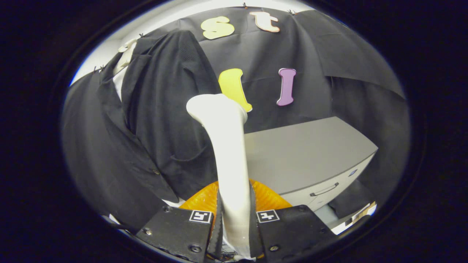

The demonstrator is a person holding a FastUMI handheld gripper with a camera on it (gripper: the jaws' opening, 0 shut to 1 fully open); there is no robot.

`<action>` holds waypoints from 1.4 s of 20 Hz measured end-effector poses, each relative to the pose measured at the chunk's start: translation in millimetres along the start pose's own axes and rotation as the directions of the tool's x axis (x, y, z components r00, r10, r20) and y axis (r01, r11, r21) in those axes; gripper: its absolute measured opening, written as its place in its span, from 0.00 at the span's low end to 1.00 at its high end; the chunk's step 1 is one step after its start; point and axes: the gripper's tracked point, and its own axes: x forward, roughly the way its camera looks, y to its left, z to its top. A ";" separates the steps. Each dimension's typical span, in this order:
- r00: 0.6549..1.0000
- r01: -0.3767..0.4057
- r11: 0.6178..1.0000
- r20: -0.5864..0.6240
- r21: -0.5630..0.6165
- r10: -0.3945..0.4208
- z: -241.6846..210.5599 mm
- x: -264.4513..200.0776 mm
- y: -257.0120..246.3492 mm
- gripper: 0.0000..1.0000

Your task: Iron the clothes twice with a garment steamer, once on the left side and once on the right side.

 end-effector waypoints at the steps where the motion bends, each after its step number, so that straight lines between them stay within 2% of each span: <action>1: 1.000 -0.003 1.000 0.030 -0.011 0.003 9.2 -3.0 8.5 0.32; 7: 0.986 0.001 0.996 0.164 -0.085 0.013 44.0 -5.9 55.5 0.31; 11: 0.969 -0.005 0.993 0.246 -0.117 0.034 49.2 -9.5 81.9 0.31; 14: 0.949 0.022 0.985 0.314 -0.172 0.033 61.6 -11.3 96.4 0.31; 22: 0.945 0.086 0.975 0.327 -0.206 -0.015 55.7 3.8 97.3 0.31; 28: 0.959 0.112 0.967 0.279 -0.227 -0.045 17.0 14.3 89.0 0.31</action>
